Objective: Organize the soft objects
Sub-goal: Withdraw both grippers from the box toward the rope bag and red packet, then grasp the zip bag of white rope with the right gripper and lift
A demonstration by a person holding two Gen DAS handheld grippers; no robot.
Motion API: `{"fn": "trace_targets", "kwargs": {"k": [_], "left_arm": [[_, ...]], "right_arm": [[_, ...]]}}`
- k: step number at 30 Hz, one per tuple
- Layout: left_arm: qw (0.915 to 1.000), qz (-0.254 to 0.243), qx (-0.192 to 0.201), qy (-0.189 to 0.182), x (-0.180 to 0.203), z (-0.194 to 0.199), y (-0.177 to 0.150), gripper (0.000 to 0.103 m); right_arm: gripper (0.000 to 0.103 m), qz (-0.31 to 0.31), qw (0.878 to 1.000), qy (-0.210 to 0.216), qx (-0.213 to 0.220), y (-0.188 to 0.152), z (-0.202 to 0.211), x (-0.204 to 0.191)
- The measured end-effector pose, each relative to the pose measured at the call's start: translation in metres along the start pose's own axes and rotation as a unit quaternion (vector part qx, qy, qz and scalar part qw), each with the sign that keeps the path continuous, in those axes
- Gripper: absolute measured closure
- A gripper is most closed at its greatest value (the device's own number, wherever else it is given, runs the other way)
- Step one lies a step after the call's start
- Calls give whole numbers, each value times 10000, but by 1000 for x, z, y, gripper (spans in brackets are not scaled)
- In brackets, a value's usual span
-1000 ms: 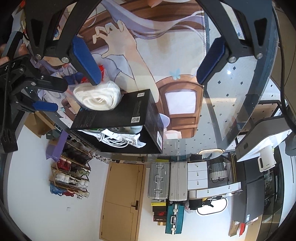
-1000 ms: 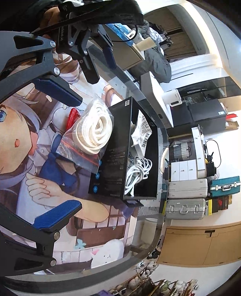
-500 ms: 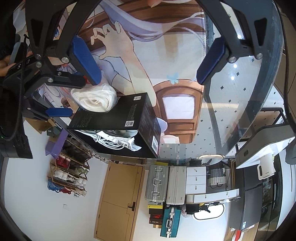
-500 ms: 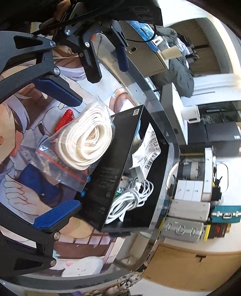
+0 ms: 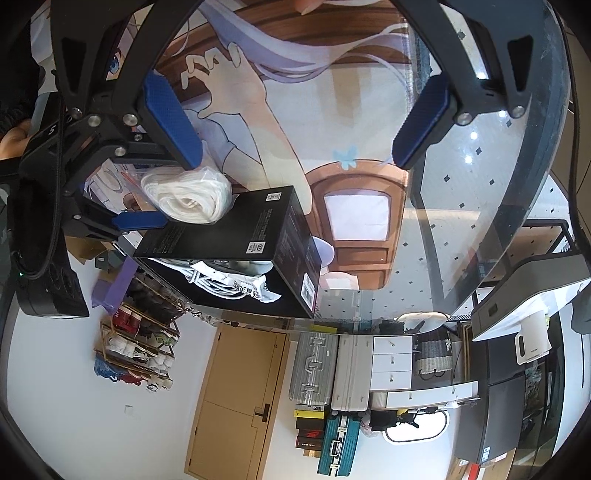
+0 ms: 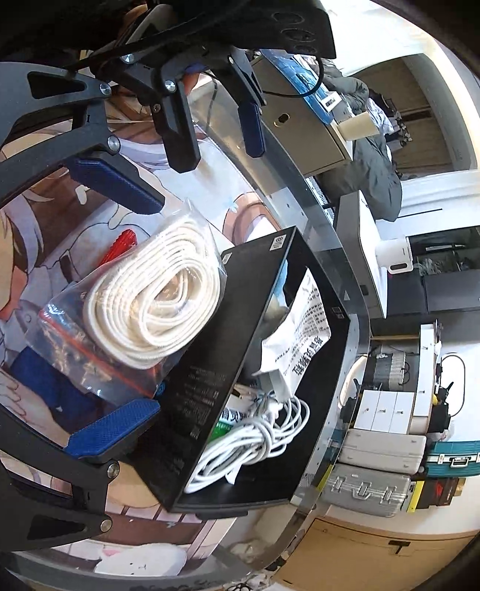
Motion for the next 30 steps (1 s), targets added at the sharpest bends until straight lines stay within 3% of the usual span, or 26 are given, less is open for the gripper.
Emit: {"fn": "trace_targets", "kwargs": {"k": [4, 7, 15, 21, 26, 30], "left_arm": [[10000, 27, -16, -12, -1, 0, 0, 0], [10000, 36, -26, -22, -1, -1, 0, 0], [10000, 31, -24, -20, -2, -1, 0, 0], [10000, 37, -27, -18, -2, -1, 0, 0], [10000, 38, -45, -11, -1, -2, -2, 0], [10000, 38, -49, -6, -1, -2, -2, 0]], "right_arm": [[1, -28, 10000, 64, 4, 0, -4, -2], [10, -25, 10000, 41, -10, 0, -5, -2], [11, -107, 9998, 161, 77, -1, 2, -2], [24, -82, 9999, 129, 64, 0, 1, -2], [44, -18, 9999, 57, 95, -4, 3, 0], [51, 22, 9998, -11, 195, -7, 6, -1]]}}
Point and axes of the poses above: each gripper's, at about its wrist camera, not at the fingertips, and z roughly against the way its jaws point, x to its right, y to its top, the point moved 9 cm from there along -z, roughly the way its jaws point, and after that the axes turned 8 degrees about -x, right-handed, at the moved point
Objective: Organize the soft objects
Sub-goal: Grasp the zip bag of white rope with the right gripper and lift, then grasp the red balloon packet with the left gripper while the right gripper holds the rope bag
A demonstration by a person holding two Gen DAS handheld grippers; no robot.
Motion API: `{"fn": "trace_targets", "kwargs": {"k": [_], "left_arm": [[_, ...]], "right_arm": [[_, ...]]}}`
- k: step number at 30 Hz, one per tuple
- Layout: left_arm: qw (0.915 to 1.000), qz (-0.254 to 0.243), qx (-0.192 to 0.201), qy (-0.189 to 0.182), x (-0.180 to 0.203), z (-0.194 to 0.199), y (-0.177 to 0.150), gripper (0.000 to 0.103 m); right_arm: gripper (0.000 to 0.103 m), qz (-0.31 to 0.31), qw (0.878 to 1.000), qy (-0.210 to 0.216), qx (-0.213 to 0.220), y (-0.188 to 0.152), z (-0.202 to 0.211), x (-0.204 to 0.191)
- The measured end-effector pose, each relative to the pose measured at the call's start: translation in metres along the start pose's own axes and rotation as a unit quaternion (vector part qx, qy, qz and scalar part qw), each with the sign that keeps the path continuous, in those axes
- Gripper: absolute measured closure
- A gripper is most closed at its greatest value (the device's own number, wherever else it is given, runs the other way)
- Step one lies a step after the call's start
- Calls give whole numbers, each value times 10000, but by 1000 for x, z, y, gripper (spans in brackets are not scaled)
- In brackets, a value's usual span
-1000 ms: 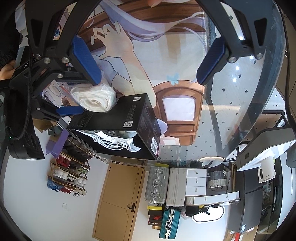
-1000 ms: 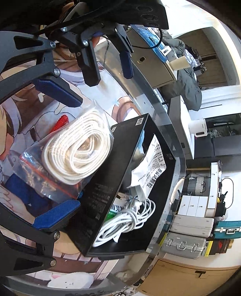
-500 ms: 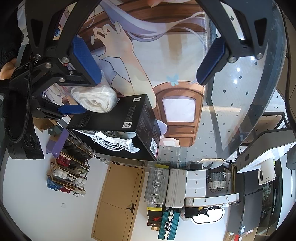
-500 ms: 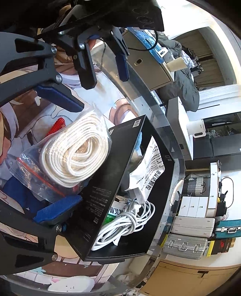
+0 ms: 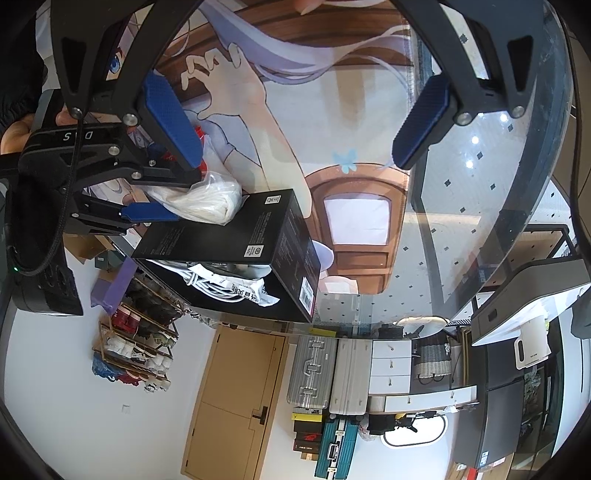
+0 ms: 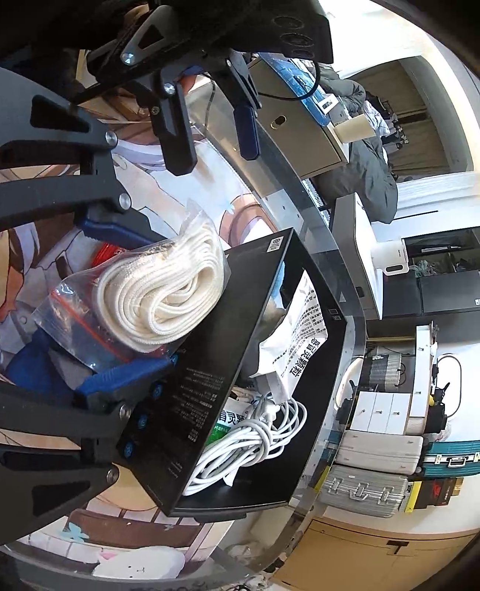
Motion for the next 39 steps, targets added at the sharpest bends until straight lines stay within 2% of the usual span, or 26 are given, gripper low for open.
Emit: {"fn": "trace_targets", "kwargs": {"k": [7, 13, 18, 20, 23, 30, 33, 35, 39], "left_arm": [[10000, 11, -2, 14, -1, 0, -2, 0], [10000, 5, -11, 18, -1, 0, -2, 0], [10000, 7, -23, 35, -1, 0, -3, 0], [10000, -19, -40, 59, -1, 0, -3, 0], [9999, -70, -70, 107, 1, -1, -4, 0], [9995, -196, -105, 239, 6, -1, -4, 0], [9993, -233, -117, 277, 8, -2, -4, 0], [9992, -246, -121, 292, 8, -2, -4, 0], [9992, -233, -114, 288, 7, -1, -4, 0]], "right_arm": [[68, 34, 9996, -158, 251, -3, 13, 0], [75, 45, 9988, -179, 455, -8, 27, -2], [80, -178, 9969, -175, 740, -16, 47, 3], [87, -293, 9954, -221, 884, -20, 56, 5], [89, -510, 9931, -210, 1034, -28, 66, 10], [89, -573, 9949, -63, 830, -47, 66, 15], [76, -268, 9971, -78, 711, -48, 64, 6], [60, -126, 9981, -112, 600, -48, 60, 4], [54, -87, 9989, -198, 405, -48, 51, 12]]}}
Point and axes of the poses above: each gripper's, at about its wrist camera, not at the fingertips, and z roughly against the way its jaws point, x to its right, y to its top, the point moved 9 cm from there along -z, roughly the way its jaws point, and after that the axes turned 8 degrees about -x, right-handed, at the moved point
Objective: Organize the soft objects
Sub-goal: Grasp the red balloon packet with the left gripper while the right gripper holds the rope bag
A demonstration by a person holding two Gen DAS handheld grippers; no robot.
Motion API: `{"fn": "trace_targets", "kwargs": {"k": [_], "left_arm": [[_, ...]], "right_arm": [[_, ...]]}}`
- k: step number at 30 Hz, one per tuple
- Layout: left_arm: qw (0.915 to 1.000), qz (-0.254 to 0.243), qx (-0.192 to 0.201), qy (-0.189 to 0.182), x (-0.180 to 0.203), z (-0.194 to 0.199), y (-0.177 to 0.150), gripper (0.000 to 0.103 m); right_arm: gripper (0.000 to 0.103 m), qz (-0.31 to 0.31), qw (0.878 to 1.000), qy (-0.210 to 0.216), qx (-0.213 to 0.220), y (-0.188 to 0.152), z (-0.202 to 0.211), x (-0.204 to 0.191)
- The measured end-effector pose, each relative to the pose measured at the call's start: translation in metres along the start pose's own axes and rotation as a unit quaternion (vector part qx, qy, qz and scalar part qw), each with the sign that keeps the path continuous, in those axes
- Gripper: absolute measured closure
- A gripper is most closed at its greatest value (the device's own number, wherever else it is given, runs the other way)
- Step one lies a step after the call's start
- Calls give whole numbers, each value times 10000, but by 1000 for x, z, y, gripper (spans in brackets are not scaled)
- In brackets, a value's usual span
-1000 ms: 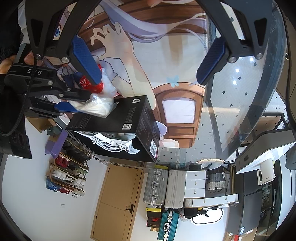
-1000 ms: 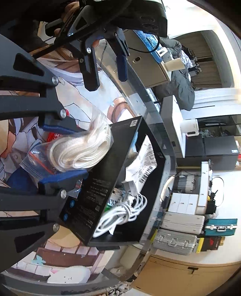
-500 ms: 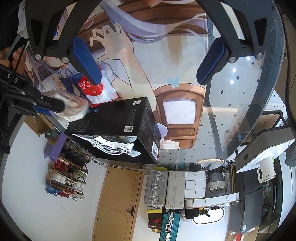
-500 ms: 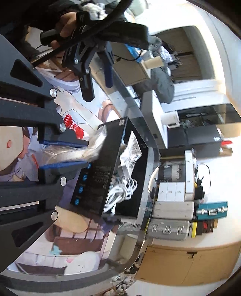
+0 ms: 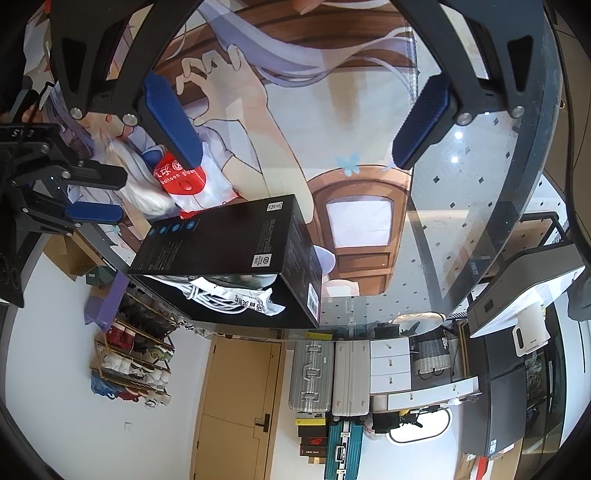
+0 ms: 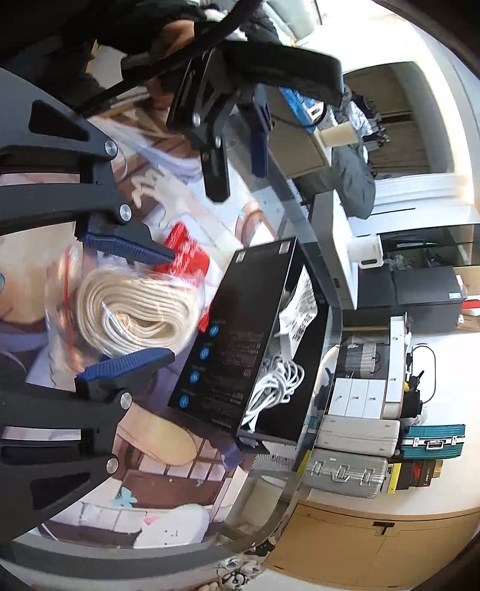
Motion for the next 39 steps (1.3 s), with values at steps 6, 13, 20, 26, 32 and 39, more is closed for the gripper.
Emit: {"fn": "trace_targets", "kwargs": {"k": [6, 13, 20, 26, 32, 39], "left_arm": [[10000, 23, 1, -45, 1, 0, 1, 0], [10000, 30, 3, -77, 1, 0, 2, 0], [10000, 27, -2, -74, 1, 0, 2, 0], [10000, 3, -26, -57, 1, -1, 2, 0], [9999, -108, -81, 85, 6, -3, 2, 0], [9994, -170, -219, -191, 30, -8, 2, 0]], "right_arm": [[42, -456, 9985, -54, -291, -9, -15, 17], [33, -767, 9963, 91, -387, -13, -23, 15], [37, -666, 9961, -287, -498, -15, -33, 11], [57, -655, 9967, -328, -346, -19, -29, 9], [65, -668, 9971, -340, -162, -17, -19, 9], [65, -916, 9954, -227, 146, -17, 5, 22]]}}
Point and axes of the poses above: each gripper's, at about its wrist camera, not at the fingertips, and z roughly against the way its jaws point, x to its right, y to its top, the point moved 9 cm from there along -z, roughly the way its jaws point, and after that the axes turned 8 degrees about -x, right-handed, at the moved point
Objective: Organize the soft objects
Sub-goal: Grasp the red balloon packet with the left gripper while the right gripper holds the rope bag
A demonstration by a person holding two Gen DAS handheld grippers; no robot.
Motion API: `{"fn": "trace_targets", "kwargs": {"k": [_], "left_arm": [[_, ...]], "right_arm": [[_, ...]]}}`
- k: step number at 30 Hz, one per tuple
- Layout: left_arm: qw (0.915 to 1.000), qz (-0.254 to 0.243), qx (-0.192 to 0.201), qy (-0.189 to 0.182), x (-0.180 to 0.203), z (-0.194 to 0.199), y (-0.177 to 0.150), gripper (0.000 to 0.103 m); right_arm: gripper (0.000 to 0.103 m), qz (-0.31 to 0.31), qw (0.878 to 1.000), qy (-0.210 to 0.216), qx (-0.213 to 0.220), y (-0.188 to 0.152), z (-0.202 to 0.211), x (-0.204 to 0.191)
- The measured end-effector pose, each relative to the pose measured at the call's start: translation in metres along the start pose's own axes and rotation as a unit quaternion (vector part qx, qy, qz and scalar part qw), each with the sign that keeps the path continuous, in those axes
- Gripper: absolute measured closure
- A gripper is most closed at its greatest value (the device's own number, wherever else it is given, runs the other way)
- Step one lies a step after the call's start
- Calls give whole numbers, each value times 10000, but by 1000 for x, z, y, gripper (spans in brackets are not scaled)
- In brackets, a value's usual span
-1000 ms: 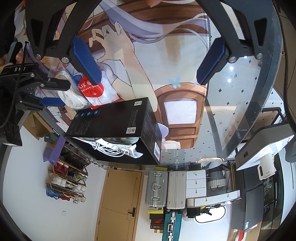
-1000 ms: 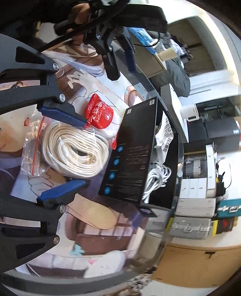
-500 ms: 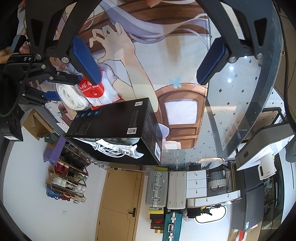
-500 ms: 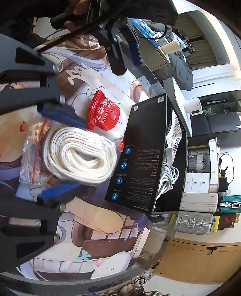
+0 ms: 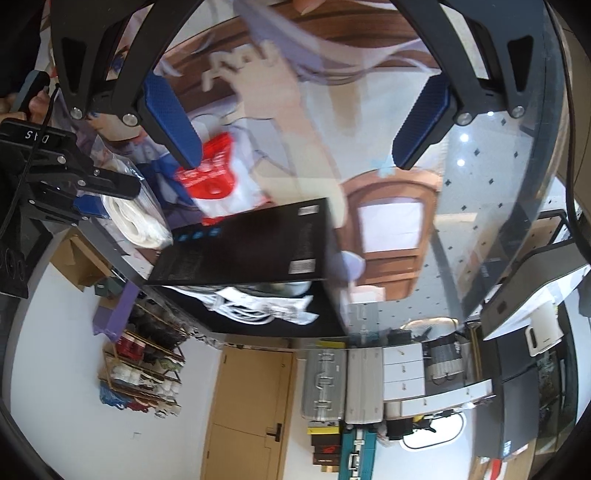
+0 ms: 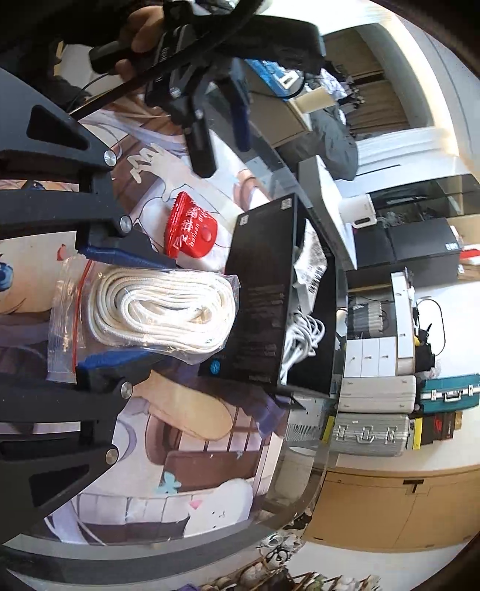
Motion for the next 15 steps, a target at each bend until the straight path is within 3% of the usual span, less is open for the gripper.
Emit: {"fn": "trace_targets", "kwargs": {"k": [15], "left_arm": [[9986, -111, -500, -98, 47, -34, 9, 0]], "right_arm": [[65, -332, 9992, 62, 216, -4, 19, 23]]}}
Point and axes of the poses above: each gripper's, at about its wrist camera, not at the fingertips, and z roughly against the way its jaws point, x to its right, y to its top, the point moved 9 cm from there along -z, roughly the way its jaws point, and after that the axes turned 8 degrees about -x, right-handed, at the moved point
